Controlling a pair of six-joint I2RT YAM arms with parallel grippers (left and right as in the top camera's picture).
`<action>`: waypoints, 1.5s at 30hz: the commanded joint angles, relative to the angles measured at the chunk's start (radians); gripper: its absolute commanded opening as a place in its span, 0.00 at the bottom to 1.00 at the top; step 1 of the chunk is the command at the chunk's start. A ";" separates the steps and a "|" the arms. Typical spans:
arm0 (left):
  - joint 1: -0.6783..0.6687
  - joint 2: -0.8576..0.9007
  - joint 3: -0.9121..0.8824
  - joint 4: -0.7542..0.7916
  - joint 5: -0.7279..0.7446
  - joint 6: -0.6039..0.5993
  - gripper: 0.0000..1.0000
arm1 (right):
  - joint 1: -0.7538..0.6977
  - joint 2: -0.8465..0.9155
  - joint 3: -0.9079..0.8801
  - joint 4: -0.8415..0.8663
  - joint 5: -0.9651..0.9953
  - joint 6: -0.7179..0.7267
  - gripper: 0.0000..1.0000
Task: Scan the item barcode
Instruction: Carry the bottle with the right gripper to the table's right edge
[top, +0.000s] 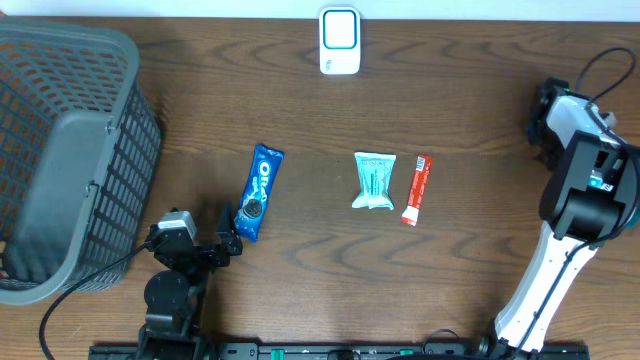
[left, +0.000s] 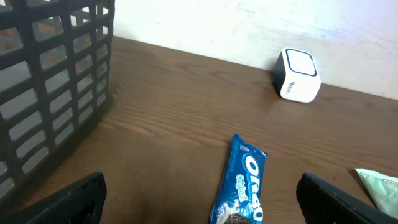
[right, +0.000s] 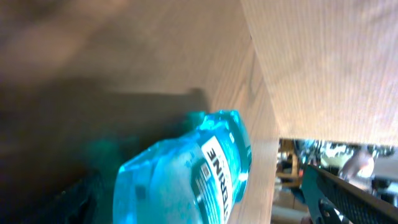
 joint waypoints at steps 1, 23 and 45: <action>0.003 0.001 -0.032 -0.015 -0.005 -0.005 0.98 | -0.031 0.023 -0.013 -0.043 -0.104 0.190 0.99; 0.003 0.001 -0.032 -0.015 -0.005 -0.005 0.98 | 0.043 0.011 -0.008 -0.426 -0.256 0.986 0.99; 0.003 0.001 -0.032 -0.015 -0.005 -0.005 0.98 | 0.223 -0.231 -0.021 -0.439 -0.480 0.693 0.38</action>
